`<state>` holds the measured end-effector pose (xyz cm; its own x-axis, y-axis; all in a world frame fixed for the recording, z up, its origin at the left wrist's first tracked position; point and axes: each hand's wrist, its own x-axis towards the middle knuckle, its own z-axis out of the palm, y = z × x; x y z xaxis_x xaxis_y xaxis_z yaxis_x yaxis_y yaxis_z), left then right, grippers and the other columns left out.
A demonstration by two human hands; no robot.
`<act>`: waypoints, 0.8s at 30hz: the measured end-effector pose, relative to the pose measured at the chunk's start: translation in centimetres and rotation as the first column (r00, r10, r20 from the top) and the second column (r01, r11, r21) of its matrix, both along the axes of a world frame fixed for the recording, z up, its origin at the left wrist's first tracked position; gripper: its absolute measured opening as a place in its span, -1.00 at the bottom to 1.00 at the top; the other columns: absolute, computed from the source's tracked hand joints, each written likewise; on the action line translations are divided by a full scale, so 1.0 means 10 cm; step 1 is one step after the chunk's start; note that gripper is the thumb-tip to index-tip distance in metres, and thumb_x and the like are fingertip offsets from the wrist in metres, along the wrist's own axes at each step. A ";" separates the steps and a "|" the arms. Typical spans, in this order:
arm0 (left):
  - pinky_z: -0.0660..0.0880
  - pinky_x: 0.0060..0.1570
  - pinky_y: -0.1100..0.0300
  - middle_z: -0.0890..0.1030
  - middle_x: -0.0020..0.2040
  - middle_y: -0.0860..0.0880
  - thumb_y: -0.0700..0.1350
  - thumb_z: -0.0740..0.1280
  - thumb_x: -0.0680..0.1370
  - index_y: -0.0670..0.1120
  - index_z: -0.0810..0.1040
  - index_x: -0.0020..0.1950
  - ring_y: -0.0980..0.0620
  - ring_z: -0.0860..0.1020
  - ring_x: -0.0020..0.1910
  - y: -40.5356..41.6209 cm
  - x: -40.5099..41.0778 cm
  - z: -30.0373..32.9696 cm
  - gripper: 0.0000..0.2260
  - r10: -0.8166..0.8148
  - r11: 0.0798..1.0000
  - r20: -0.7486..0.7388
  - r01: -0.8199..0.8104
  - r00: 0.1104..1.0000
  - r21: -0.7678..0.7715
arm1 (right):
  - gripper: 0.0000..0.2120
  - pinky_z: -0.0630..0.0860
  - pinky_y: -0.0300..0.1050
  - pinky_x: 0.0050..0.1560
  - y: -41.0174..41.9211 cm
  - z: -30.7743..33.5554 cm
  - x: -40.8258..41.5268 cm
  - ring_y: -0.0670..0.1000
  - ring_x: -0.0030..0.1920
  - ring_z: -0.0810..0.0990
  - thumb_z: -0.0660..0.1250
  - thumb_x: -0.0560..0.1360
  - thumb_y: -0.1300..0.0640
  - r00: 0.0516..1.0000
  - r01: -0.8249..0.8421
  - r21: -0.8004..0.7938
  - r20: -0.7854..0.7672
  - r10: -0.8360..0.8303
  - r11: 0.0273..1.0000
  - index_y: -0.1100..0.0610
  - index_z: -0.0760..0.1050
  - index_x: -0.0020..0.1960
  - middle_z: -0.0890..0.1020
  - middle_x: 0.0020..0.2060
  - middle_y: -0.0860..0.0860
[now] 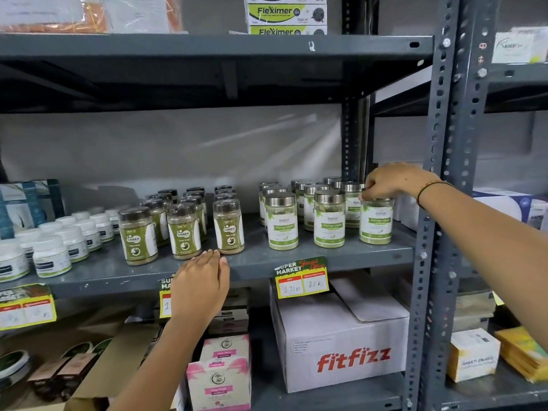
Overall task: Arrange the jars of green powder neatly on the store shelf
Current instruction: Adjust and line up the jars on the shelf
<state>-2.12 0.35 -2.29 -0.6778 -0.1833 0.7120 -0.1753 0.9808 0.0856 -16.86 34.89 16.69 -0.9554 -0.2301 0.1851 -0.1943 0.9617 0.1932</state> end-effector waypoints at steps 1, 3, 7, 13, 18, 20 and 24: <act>0.51 0.06 0.04 0.67 0.05 -0.12 0.01 0.11 0.57 -0.17 0.65 0.08 -0.07 0.62 0.06 0.00 0.00 0.00 -0.61 -0.002 1.000 -0.004 0.002 1.000 0.001 | -0.50 0.52 0.02 0.17 0.01 0.00 -0.01 0.07 0.10 0.57 0.24 0.51 -0.29 1.000 -0.017 -0.014 0.005 0.017 1.000 0.06 0.57 0.22 0.64 0.08 0.01; 0.51 0.06 0.04 0.67 0.05 -0.11 0.02 0.10 0.57 -0.16 0.65 0.08 -0.06 0.62 0.06 0.00 0.00 -0.01 -0.60 -0.001 1.000 -0.008 0.001 1.000 0.003 | -0.55 0.52 0.01 0.15 0.03 0.01 -0.03 0.05 0.06 0.56 0.28 0.49 -0.28 0.999 -0.038 -0.046 0.015 0.039 0.998 0.03 0.57 0.17 0.63 0.02 -0.01; 0.50 0.08 0.06 0.67 0.06 -0.10 0.03 0.09 0.58 -0.15 0.65 0.09 -0.05 0.62 0.07 -0.01 0.00 -0.01 -0.60 -0.001 1.000 -0.009 0.001 1.000 -0.004 | -0.59 0.49 -0.01 0.16 0.05 0.00 -0.06 0.04 0.08 0.54 0.33 0.46 -0.27 0.998 -0.061 -0.128 0.021 0.064 0.990 0.00 0.57 0.14 0.63 0.06 -0.03; 0.51 0.08 0.06 0.68 0.04 -0.11 0.01 0.10 0.58 -0.16 0.65 0.08 -0.04 0.62 0.05 0.01 0.01 0.00 -0.61 -0.003 1.000 -0.012 0.003 1.000 -0.006 | -0.58 0.47 -0.01 0.21 0.05 0.01 -0.04 0.03 0.13 0.54 0.36 0.46 -0.24 0.996 -0.073 -0.184 0.039 0.082 0.980 0.00 0.57 0.19 0.65 0.11 -0.03; 0.51 0.08 0.05 0.67 0.05 -0.11 0.02 0.11 0.58 -0.16 0.65 0.08 -0.04 0.62 0.06 0.01 0.02 0.00 -0.61 0.001 1.000 -0.012 -0.001 1.000 0.001 | -0.44 0.46 -0.02 0.20 0.05 0.00 0.01 0.07 0.19 0.53 0.32 0.48 -0.26 0.996 -0.064 -0.199 0.056 0.076 0.978 0.04 0.49 0.36 0.60 0.22 0.03; 0.50 0.09 0.05 0.67 0.06 -0.10 0.02 0.10 0.58 -0.15 0.65 0.09 -0.04 0.61 0.07 0.00 0.01 0.00 -0.60 0.007 1.000 -0.003 -0.007 1.000 -0.003 | -0.34 0.44 0.03 0.29 0.01 -0.03 0.03 0.13 0.31 0.50 0.25 0.51 -0.31 0.996 -0.084 -0.241 -0.015 0.083 0.967 0.06 0.39 0.46 0.53 0.34 0.09; 0.50 0.11 0.04 0.67 0.07 -0.11 0.03 0.09 0.58 -0.16 0.64 0.10 -0.05 0.61 0.08 0.00 0.00 0.00 -0.60 0.010 1.000 -0.004 -0.010 1.000 0.000 | -0.26 0.48 0.09 0.26 -0.19 -0.07 0.10 0.15 0.30 0.53 0.10 0.48 -0.44 0.960 -0.262 -0.324 -0.186 0.210 0.909 0.05 0.45 0.42 0.57 0.33 0.10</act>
